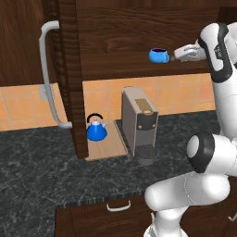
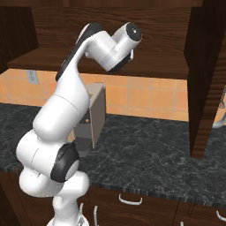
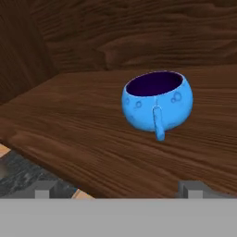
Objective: Pick the kettle from the counter and place it on the tray. Then pick the mug from the cabinet and place it on the tray. Then close the cabinet doors.
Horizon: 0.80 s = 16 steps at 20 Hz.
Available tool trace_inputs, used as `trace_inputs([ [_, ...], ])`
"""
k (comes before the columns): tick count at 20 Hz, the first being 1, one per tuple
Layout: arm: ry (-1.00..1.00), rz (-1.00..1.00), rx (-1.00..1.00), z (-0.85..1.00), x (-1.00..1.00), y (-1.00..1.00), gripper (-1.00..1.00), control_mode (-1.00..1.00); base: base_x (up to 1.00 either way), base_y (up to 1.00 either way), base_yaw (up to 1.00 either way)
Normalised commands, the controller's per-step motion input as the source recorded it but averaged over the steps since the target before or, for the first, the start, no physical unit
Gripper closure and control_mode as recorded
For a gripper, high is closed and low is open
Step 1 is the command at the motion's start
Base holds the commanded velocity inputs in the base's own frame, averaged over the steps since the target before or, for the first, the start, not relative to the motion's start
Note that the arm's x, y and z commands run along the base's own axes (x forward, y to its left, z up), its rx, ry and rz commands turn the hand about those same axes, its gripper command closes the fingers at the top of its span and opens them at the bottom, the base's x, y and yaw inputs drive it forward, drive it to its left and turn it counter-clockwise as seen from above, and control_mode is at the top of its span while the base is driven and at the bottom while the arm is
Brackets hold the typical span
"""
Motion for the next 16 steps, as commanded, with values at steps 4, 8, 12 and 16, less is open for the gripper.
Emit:
trace_inputs([
  [4,0.00,0.06,0.00,0.00,0.49,0.00,-1.00,-1.00,0.00,0.00,0.00],
  [8,0.00,0.01,0.00,0.00,0.37,0.00,-1.00,-1.00,0.00,0.00,0.00],
  [12,0.00,0.02,0.00,-0.01,0.18,0.00,-1.00,-1.00,0.00,0.00,0.00],
  [16,0.00,0.04,0.00,-0.01,0.13,0.00,-1.00,-1.00,0.00,0.00,0.00],
])
